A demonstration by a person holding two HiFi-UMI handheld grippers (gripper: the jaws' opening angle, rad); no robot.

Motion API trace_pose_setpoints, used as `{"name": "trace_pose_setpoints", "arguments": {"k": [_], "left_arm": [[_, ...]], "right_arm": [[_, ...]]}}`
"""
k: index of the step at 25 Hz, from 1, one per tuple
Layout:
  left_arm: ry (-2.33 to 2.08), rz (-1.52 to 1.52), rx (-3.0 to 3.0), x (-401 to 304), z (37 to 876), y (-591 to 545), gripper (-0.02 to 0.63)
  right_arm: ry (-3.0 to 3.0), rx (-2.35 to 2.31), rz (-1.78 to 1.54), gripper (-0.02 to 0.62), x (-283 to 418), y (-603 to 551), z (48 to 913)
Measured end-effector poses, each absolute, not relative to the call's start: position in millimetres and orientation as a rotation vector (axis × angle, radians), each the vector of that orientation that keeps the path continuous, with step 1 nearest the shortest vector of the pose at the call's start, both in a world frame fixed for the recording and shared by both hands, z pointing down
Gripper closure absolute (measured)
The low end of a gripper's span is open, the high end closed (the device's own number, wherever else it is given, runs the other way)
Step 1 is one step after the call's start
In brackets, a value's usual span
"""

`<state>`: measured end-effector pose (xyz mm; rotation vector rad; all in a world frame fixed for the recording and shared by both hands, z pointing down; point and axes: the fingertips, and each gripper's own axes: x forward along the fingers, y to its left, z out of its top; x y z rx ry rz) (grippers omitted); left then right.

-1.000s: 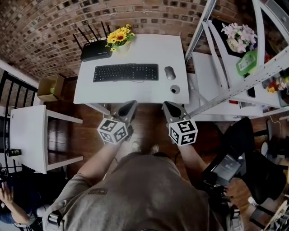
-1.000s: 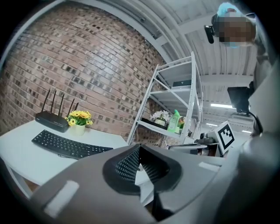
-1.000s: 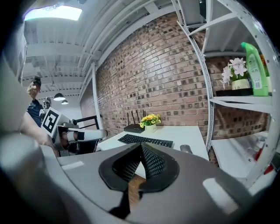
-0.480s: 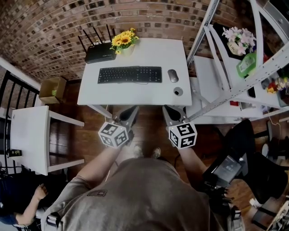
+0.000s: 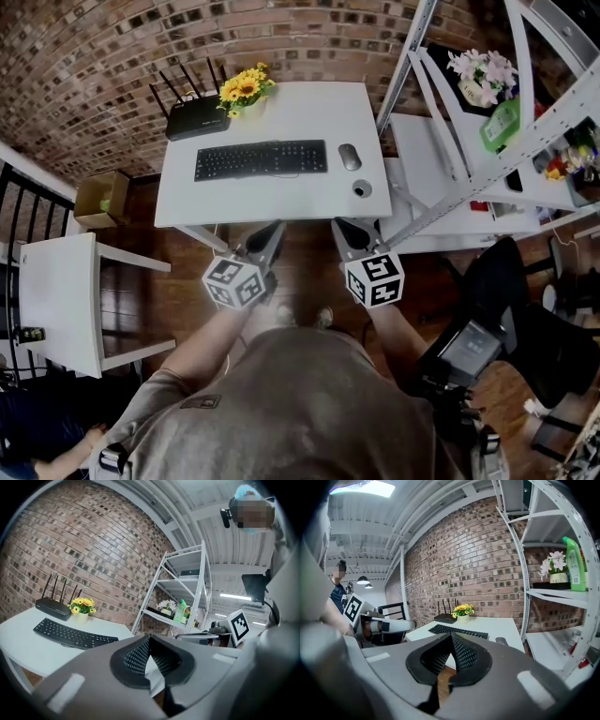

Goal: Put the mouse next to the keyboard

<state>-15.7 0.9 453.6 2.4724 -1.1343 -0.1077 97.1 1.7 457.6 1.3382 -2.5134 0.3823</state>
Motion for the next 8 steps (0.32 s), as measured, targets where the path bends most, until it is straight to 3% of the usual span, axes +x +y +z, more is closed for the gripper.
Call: {"name": "trace_pose_setpoints", "arguments": {"k": [8], "left_arm": [[-1.12, -0.117, 2.481, -13.1, 452.5, -3.2, 0.612]], "right_arm": [[-2.505, 1.343, 0.37, 0.583, 96.7, -1.5, 457.4]]}}
